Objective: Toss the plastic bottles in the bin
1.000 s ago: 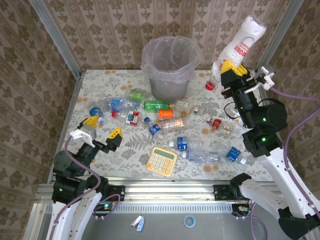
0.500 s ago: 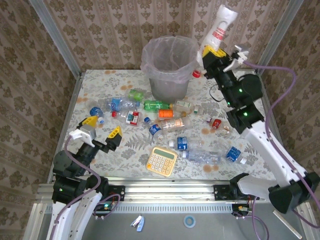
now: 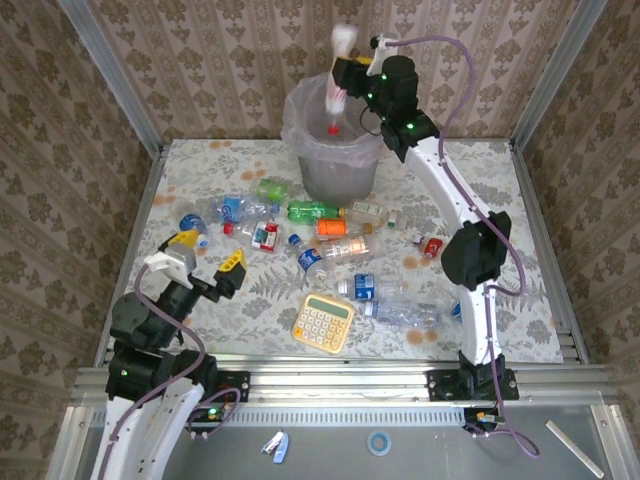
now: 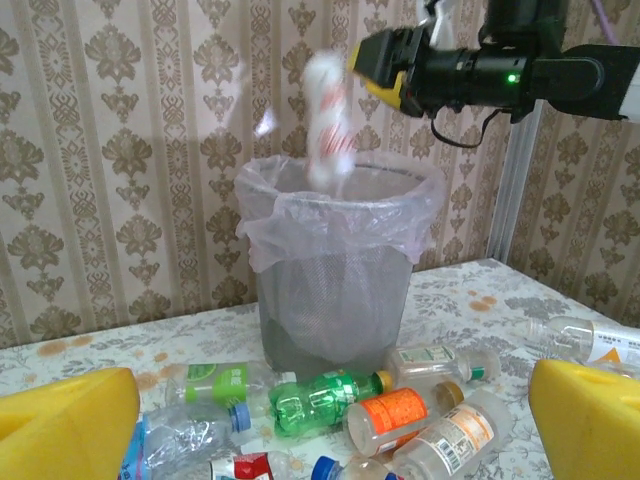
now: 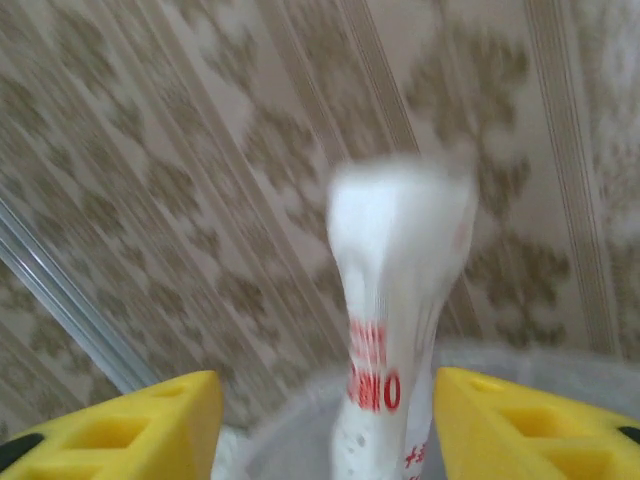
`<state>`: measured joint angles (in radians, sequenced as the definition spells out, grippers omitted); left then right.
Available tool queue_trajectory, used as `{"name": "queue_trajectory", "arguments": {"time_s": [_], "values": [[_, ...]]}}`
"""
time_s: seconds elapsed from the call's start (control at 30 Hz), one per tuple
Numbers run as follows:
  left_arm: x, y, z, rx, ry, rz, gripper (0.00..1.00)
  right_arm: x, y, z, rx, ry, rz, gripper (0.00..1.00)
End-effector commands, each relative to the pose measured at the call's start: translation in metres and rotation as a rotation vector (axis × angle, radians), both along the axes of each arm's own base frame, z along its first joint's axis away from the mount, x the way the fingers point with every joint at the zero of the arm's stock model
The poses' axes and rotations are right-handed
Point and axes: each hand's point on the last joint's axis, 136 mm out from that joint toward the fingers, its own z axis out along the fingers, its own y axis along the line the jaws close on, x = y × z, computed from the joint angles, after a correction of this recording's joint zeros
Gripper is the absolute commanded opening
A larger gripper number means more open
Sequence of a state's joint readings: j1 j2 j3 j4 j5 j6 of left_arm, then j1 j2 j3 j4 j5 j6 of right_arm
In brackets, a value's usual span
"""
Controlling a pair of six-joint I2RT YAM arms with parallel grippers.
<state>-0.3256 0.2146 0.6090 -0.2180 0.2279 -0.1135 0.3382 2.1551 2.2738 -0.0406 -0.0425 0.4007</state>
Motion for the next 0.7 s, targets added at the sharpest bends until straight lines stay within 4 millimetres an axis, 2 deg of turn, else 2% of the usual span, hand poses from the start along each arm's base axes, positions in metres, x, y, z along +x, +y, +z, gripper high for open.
{"name": "queue_trajectory", "arguments": {"time_s": [0.0, 0.13, 0.2, 0.3, 0.5, 0.67], "values": [[0.004, 0.001, 0.0, -0.01, 0.027, 0.008, 1.0, -0.021, -0.014, 0.002, -0.008, 0.108, 0.033, 0.68], [0.006, -0.003, -0.001, -0.008, 0.041, -0.009, 1.0, -0.056, -0.027, 0.026, -0.016, 0.062, 0.047, 0.8], [0.006, -0.003, 0.0, -0.01, 0.042, -0.008, 1.0, -0.077, -0.032, 0.031, -0.03, 0.065, 0.056, 0.83], [0.007, -0.001, -0.001, -0.009, 0.047, 0.001, 1.0, -0.104, -0.043, 0.025, -0.067, 0.118, 0.046, 0.85], [0.007, -0.001, -0.001, -0.009, 0.051, 0.002, 1.0, -0.146, -0.08, -0.015, -0.117, 0.328, -0.037, 0.9], [0.007, 0.0, -0.001, -0.007, 0.05, 0.007, 1.0, -0.171, -0.114, -0.067, -0.173, 0.517, -0.109, 0.95]]}}
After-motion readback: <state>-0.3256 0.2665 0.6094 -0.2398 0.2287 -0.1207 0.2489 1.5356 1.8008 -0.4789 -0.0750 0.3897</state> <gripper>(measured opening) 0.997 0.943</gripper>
